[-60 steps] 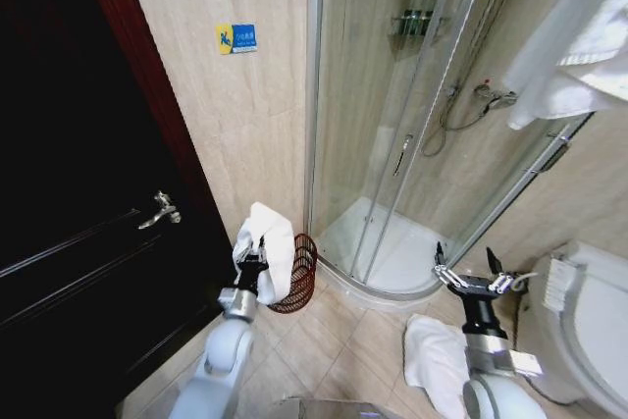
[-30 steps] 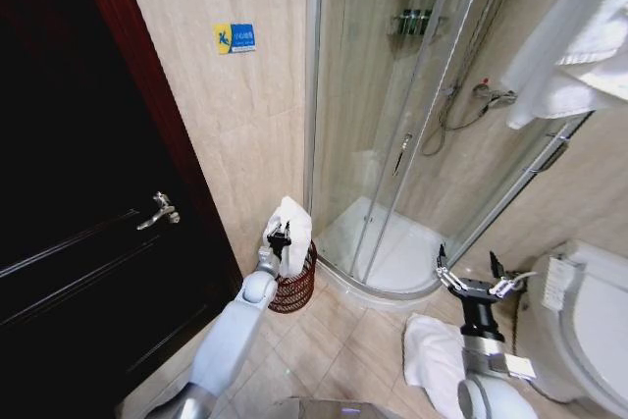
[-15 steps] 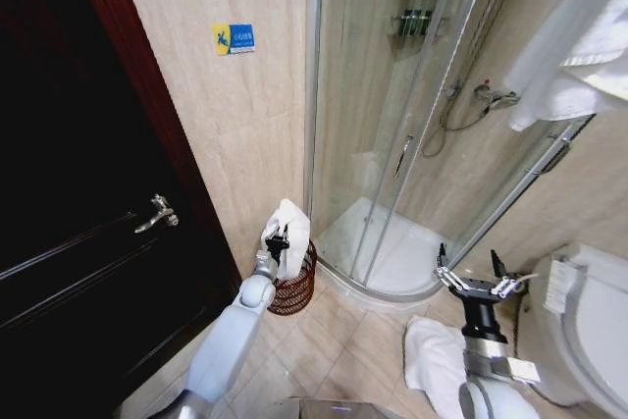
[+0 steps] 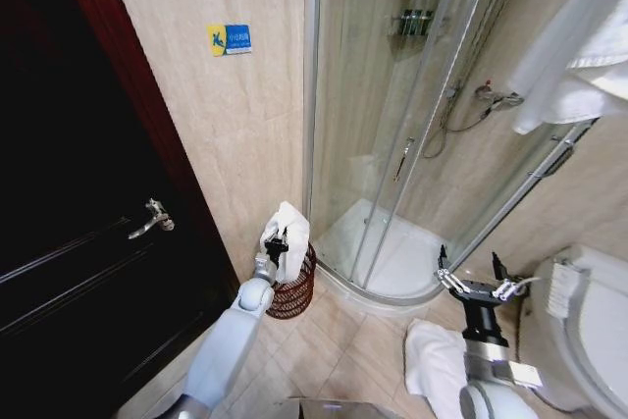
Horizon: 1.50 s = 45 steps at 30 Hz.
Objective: Discard the used towel into the hamper.
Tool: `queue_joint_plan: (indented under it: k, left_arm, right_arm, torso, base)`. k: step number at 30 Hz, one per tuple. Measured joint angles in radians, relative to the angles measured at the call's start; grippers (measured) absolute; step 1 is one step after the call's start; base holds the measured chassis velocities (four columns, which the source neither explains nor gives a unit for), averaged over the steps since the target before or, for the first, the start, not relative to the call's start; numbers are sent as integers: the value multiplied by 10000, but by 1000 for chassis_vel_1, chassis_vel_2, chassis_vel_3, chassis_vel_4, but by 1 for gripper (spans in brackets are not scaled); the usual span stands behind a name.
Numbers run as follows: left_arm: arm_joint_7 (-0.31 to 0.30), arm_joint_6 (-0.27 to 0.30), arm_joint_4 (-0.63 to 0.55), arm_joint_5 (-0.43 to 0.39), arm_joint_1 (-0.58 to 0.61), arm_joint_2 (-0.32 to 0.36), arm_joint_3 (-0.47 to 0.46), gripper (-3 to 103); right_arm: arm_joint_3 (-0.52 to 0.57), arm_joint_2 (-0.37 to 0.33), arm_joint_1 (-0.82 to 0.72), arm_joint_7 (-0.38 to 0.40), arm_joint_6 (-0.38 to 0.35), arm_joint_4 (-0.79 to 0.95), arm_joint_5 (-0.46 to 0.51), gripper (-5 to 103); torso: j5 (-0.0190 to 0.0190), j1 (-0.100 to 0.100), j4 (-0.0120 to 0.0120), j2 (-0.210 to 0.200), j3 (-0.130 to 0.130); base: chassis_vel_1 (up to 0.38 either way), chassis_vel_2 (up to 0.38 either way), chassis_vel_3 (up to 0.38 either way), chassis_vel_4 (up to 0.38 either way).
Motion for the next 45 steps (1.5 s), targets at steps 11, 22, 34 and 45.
queue_joint_plan:
  k: [11,22,34,45]
  left_arm:
    - [63,-71,239,50,-46,22,52,9]
    - [207,-198,809,198,-171,50,113,9]
    - [960,-842,3201,792,-839,320,734,9]
    - [1173,-1101,4975,1120,-1428,279,1526,9]
  right_arm:
    - [14,-4,23,15,26,-26,19,100]
    - [3,71,-75,190,279,-26,-129,100]
    - [64,189,-229,-45,878,138,-327,100]
    - [141,184,-211,-295,1071,177,-332,100]
  torso:
    - [0,1,0,0,0]
    - [2,4,-1,0,1]
    - [-1,-3,2,2,0]
    - [-1,1,1,0,0]
  base:
    - [-83,78,76,-82]
    - [-97,83,89,-96]
    - [-6,13,10,-13]
    - [0,0,0,0]
